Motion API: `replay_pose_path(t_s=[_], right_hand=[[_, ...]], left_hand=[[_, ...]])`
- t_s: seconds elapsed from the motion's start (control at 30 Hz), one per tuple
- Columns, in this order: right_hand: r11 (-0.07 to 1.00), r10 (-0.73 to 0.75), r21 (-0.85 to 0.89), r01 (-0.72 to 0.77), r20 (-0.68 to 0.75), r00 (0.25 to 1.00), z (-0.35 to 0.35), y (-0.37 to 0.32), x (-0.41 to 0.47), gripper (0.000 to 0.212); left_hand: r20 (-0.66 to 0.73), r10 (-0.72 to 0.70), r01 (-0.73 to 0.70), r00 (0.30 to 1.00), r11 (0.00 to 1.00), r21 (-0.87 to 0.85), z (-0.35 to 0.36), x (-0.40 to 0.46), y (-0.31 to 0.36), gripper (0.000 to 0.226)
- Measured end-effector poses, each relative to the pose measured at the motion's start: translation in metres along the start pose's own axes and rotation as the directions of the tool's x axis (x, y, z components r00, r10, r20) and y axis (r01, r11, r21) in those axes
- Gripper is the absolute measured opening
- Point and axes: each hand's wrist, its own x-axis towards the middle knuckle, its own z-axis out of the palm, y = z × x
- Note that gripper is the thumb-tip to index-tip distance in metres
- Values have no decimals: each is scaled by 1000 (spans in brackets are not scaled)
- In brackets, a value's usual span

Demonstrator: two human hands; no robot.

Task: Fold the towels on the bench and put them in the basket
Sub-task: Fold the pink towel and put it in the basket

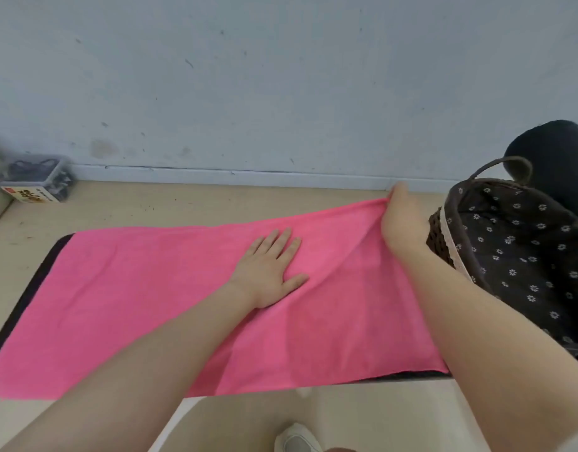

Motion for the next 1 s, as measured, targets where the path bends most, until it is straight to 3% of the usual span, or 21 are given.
replay_pose_path(t_s=[0.1, 0.17, 0.27, 0.33, 0.47, 0.63, 0.73, 0.83, 0.9, 1.0], right_hand=[[987, -71, -147, 68, -15, 997, 3, -8, 9, 37], [947, -163, -264, 185, 100, 981, 16, -17, -14, 47], [845, -490, -94, 527, 263, 831, 44, -25, -80, 58], [799, -566, -1, 601, 335, 753, 50, -23, -120, 74], [885, -410, -50, 463, 388, 826, 47, 5, -135, 89], [921, -180, -252, 298, 403, 897, 26, 60, -145, 66], [951, -185, -156, 266, 400, 897, 10, 80, -164, 62], [972, -213, -17, 233, 340, 916, -5, 91, -181, 58], [973, -206, -37, 228, 314, 927, -12, 99, -193, 62], [943, -218, -144, 301, 420, 881, -16, 114, -206, 83]], left_hand=[[-7, -15, 15, 1000, 1000, 13, 1, 17, 0, 97], [-21, -12, 12, 1000, 1000, 18, 1, 19, 0, 99], [-56, -31, 30, 998, 999, -15, 2, 12, 1, 99], [-85, -60, 55, 995, 997, -62, 2, 1, 3, 95], [-55, -71, 66, 996, 994, -90, 9, -36, 6, 92], [6, -153, 153, 988, 986, -68, 11, -75, 5, 96], [52, -203, 208, 978, 972, -106, 7, -93, 15, 84], [55, -135, 141, 989, 983, -119, 2, -108, 33, 72], [58, -99, 104, 993, 991, -86, 3, -117, 43, 65], [106, -109, 114, 988, 992, -45, 12, -130, 45, 68]])
